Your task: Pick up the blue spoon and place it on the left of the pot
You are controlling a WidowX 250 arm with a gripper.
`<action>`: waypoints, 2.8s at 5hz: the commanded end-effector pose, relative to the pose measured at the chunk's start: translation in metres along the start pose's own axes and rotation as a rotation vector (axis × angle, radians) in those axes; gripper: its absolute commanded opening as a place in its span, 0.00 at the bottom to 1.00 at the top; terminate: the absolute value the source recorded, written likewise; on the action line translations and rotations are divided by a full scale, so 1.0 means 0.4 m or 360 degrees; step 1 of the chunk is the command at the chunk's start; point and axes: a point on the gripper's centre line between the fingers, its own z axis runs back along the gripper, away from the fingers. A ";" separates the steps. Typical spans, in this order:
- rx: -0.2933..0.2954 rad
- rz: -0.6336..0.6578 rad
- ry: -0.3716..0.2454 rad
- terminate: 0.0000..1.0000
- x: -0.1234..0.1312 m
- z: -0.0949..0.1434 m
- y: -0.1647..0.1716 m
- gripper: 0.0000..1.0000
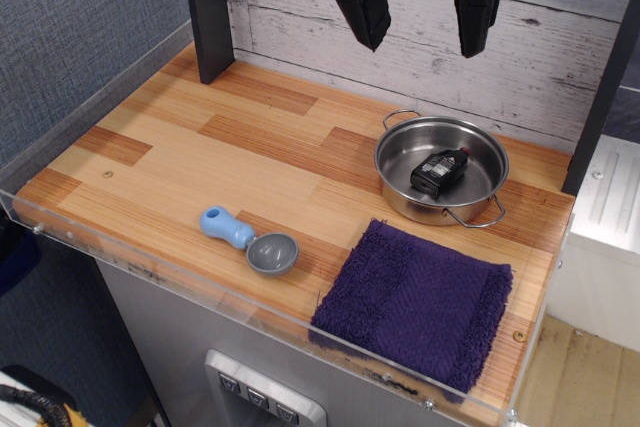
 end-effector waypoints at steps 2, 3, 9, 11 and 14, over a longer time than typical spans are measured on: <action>0.0102 0.0390 0.0031 0.00 -0.010 0.007 0.050 1.00; 0.0164 0.0793 0.0022 0.00 -0.041 0.002 0.093 1.00; 0.0527 0.2039 -0.0158 0.00 -0.244 -0.087 0.252 1.00; 0.0358 0.2136 -0.0169 0.00 -0.248 -0.139 0.313 1.00; 0.0437 0.2223 -0.0155 0.00 -0.197 -0.192 0.360 1.00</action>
